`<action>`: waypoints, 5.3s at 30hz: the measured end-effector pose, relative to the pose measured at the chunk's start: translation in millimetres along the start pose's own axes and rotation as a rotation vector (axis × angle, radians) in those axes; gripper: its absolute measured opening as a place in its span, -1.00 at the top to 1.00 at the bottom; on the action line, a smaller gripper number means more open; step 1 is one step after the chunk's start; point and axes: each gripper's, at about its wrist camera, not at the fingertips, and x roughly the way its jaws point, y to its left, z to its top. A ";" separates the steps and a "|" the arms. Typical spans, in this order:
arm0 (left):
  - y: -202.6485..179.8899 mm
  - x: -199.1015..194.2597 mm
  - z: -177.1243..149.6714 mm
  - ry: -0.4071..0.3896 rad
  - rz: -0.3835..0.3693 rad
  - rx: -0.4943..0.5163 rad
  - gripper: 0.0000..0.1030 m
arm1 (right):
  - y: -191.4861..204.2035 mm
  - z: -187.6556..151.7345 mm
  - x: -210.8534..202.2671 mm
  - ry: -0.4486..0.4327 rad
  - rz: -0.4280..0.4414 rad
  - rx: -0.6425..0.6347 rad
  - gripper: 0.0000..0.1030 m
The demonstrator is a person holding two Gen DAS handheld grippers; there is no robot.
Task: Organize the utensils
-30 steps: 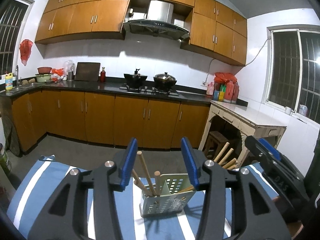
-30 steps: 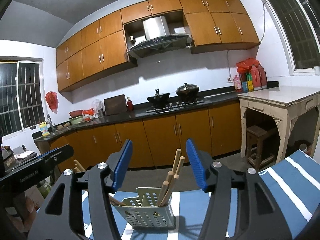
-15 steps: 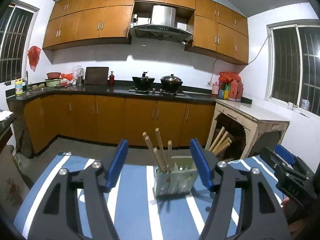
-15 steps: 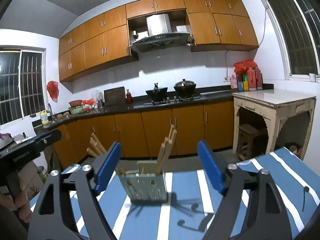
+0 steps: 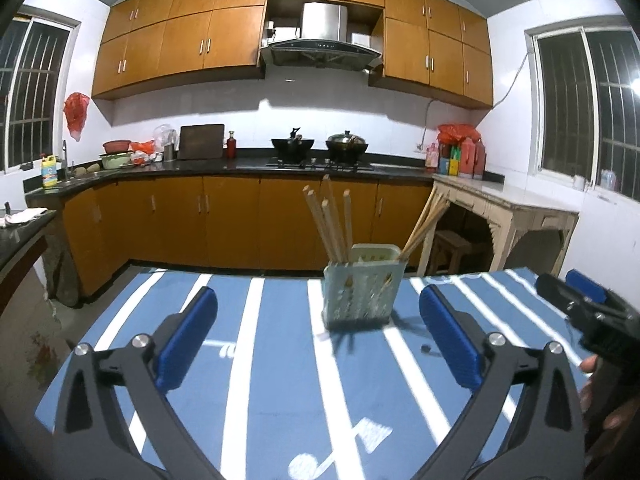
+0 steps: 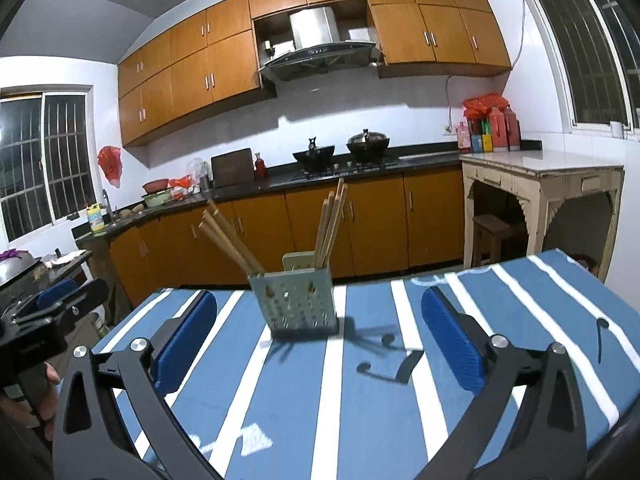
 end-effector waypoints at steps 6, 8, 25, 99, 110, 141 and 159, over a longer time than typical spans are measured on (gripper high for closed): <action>5.7 -14.2 -30.1 0.006 0.023 0.003 -0.92 | 16.4 -29.1 -12.3 0.017 -0.021 -0.071 -0.97; 4.7 -20.0 -35.6 -0.008 0.032 0.009 -0.92 | 20.9 -35.0 -15.2 0.024 -0.030 -0.092 -0.97; -6.6 -28.5 -73.3 0.009 0.075 0.051 -0.92 | 19.4 -65.8 -24.7 0.077 -0.059 -0.059 -0.97; -2.7 -22.4 -84.8 0.027 0.077 0.022 -0.92 | 20.7 -72.8 -18.9 0.089 -0.067 -0.060 -0.97; -3.0 -22.7 -83.5 0.028 0.077 0.022 -0.92 | 20.4 -72.4 -19.0 0.090 -0.068 -0.059 -0.97; -10.0 -25.7 -90.1 0.032 0.073 0.027 -0.92 | 21.1 -71.3 -19.2 0.093 -0.067 -0.056 -0.97; -14.7 -26.8 -88.1 0.032 0.078 0.032 -0.92 | 21.6 -69.6 -19.4 0.094 -0.068 -0.054 -0.97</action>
